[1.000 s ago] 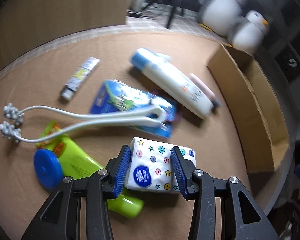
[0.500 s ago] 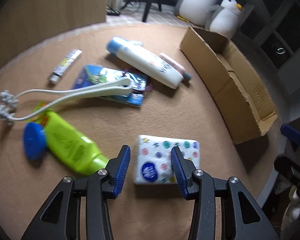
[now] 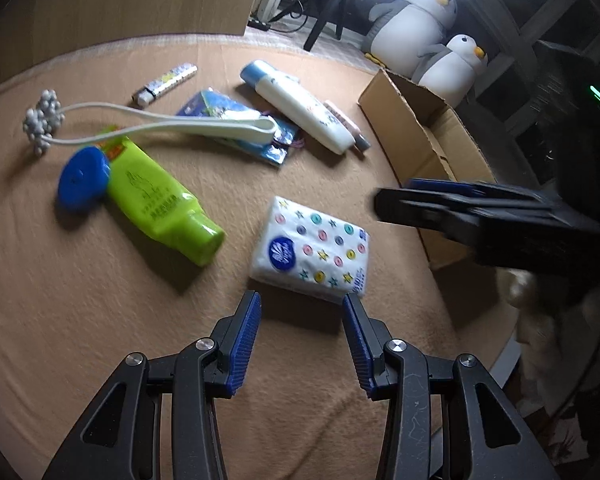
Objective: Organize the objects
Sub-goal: 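Lift the tissue pack with the left tool while the right tool grips it too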
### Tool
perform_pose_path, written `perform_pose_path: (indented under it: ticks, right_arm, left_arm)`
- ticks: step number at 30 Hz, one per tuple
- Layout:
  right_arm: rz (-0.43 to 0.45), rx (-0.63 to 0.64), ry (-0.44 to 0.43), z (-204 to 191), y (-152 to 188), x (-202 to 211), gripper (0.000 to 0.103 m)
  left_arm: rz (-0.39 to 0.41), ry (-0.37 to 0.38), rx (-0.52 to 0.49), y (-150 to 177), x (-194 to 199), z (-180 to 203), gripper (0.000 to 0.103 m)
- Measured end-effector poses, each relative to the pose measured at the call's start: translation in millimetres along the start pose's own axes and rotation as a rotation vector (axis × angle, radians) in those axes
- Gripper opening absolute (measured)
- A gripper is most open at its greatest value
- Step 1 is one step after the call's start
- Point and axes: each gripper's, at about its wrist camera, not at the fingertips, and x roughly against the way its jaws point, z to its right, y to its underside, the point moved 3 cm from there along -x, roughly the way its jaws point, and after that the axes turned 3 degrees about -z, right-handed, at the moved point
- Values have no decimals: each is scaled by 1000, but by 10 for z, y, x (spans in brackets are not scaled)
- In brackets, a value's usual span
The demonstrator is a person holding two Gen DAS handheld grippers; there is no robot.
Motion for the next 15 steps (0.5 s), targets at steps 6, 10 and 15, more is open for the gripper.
perform_pose_path:
  ticks: [6,10,15]
  right_arm:
    - [-89,10,-57,-32,-73,-287,36]
    - [-124,-3,-108,-39,-47,-357,28]
    - [-151,-60,-172,-14,17,-383,28]
  left_arm:
    - [-8,20,26,15,-114,-20,42]
    - [-7,19,30,-28,-159,-73,41]
    - [-4,-23,0,-108,-182,-134,41]
